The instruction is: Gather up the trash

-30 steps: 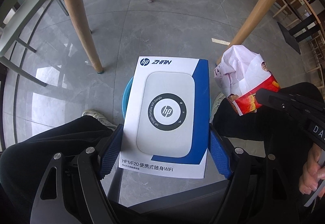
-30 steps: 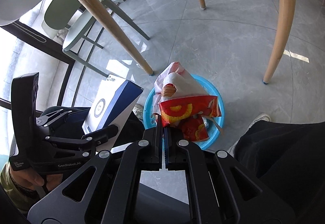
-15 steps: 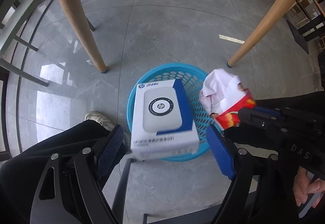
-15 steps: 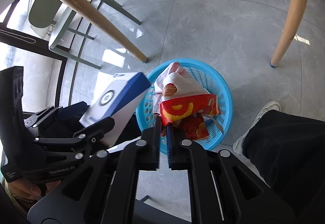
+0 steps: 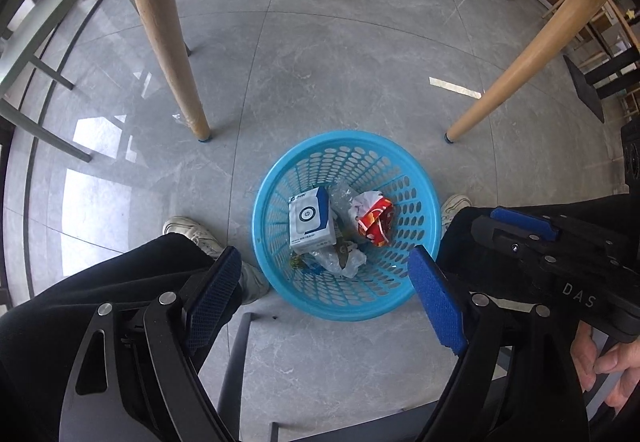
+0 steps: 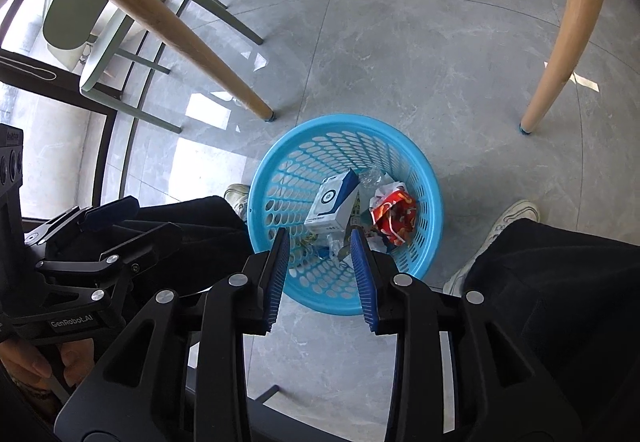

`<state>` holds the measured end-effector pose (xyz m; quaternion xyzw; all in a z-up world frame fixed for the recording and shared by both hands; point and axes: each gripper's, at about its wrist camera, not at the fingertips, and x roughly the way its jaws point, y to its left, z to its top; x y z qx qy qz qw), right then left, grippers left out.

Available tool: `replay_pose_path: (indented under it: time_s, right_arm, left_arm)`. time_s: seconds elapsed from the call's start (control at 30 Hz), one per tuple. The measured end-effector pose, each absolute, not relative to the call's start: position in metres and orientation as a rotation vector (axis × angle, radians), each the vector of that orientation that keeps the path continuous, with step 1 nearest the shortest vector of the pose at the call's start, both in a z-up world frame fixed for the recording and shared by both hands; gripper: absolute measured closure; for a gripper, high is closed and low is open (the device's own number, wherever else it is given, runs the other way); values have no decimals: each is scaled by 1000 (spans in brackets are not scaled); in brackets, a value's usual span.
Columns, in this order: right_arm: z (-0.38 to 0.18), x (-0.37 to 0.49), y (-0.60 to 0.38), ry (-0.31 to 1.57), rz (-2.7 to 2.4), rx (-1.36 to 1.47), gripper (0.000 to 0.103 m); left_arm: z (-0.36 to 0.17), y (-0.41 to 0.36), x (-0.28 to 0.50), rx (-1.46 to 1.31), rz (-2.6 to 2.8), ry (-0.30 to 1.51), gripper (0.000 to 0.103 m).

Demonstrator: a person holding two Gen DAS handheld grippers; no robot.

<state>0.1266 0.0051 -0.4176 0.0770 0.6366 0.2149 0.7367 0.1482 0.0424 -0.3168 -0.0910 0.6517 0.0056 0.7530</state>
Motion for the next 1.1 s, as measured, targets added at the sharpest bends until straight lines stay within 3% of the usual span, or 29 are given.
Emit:
replay_pose_path:
  time_s: [0.2,0.6,0.73,0.9,1.1]
  right_arm:
    - [-398,120,2,1340,474,107,61]
    - [-354,92,-11,1236,479,22,55]
    - [-334,76,-15,1186,485,-8,43]
    - [-316,60,-21,1159,497,-30,34]
    - [-301,39,-23,1117,500,-99,15]
  left_arm:
    - [-306,46,142,-193,16,1385,19]
    - [-274,42,116,-173,-2,1300,16]
    - [-258,39,101,-169,-14,1246,6]
    - [-246,40,87,-204,-22,1224,6]
    - [-241,34,71,-185,-20,1220,6]
